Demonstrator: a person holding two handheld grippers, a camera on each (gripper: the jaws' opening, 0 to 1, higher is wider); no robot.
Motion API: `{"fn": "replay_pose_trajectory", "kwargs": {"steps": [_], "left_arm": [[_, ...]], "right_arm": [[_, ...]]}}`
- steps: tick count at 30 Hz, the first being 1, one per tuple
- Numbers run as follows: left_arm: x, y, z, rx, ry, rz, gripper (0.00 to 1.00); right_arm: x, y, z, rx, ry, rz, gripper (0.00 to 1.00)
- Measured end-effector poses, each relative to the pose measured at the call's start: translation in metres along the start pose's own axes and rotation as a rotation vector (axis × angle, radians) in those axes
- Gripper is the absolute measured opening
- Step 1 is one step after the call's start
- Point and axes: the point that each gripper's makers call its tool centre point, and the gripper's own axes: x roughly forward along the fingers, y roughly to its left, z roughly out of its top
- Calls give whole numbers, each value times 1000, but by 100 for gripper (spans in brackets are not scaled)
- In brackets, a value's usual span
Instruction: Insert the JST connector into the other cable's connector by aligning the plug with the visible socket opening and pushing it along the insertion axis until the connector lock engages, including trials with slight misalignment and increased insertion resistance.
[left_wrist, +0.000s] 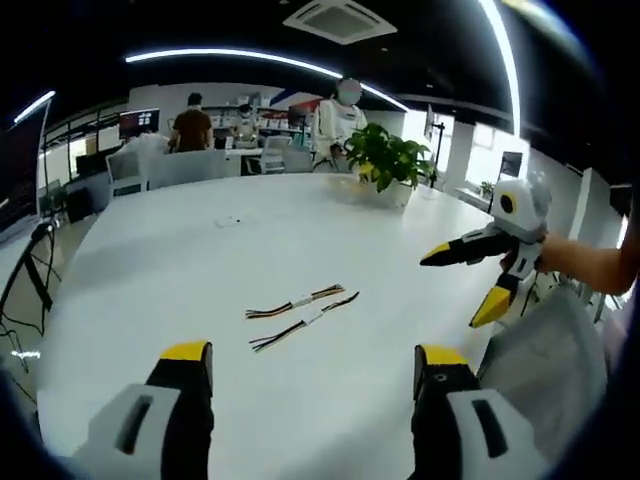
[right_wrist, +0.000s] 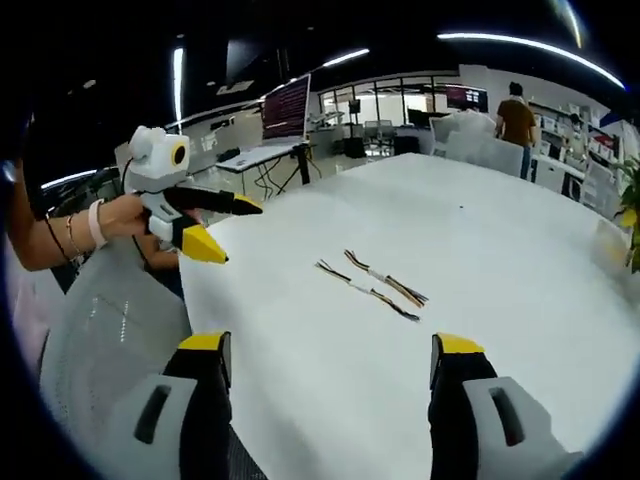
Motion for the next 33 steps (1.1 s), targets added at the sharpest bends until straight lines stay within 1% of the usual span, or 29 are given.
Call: {"fn": "replay_pose_trajectory", "kwargs": {"steps": [1, 3, 6, 7, 9, 11, 12, 14, 17, 19, 22, 24, 25, 28, 30, 31, 32, 33], "left_arm": [[0, -2, -2, -14, -1, -12, 83], [1, -4, -4, -25, -2, -16, 83], [2, -8, -10, -25, 18, -12, 83], [3, -9, -12, -18, 24, -11, 83], [3, -7, -16, 26, 56, 5, 83], [4, -7, -18, 54, 69, 14, 83], [5, -9, -20, 55, 75, 10, 83], [5, -10, -23, 43, 87, 2, 83], [5, -12, -21, 38, 77, -10, 84], [6, -12, -26, 28, 93, -20, 85], [6, -12, -29, 20, 105, -21, 86], [6, -13, -27, 12, 97, -26, 86], [6, -13, -29, 12, 104, -25, 86], [6, -11, -32, 28, 120, -13, 86], [5, -11, -31, 21, 111, -8, 85], [4, -9, -27, 24, 96, 13, 85], [3, -3, -21, 60, 65, 52, 85], [3, -2, -21, 78, 63, 63, 85]], "right_arm": [[0, 1, 1, 1, -11, -12, 81], [0, 4, 2, -4, -13, -14, 82], [1, 5, 3, 13, -29, -37, 82], [1, 4, 3, 19, -29, -44, 82], [1, 3, 1, 27, -28, -64, 83], [2, 3, -1, 28, -27, -74, 83], [2, 4, -2, 29, -25, -76, 82], [3, 5, -5, 34, -24, -78, 82], [3, 4, -10, 33, -18, -88, 82], [3, 3, -12, 30, -5, -93, 82], [2, 2, -11, 21, -13, -100, 82], [3, 1, -10, 24, -16, -105, 82], [3, 0, -11, 23, -10, -110, 82], [2, -1, -12, 22, -10, -117, 82], [1, -2, -15, 15, 1, -126, 82], [1, -2, -16, 12, 7, -131, 82], [0, -3, -18, 11, 11, -140, 82], [0, -3, -20, 8, 23, -144, 82]]}}
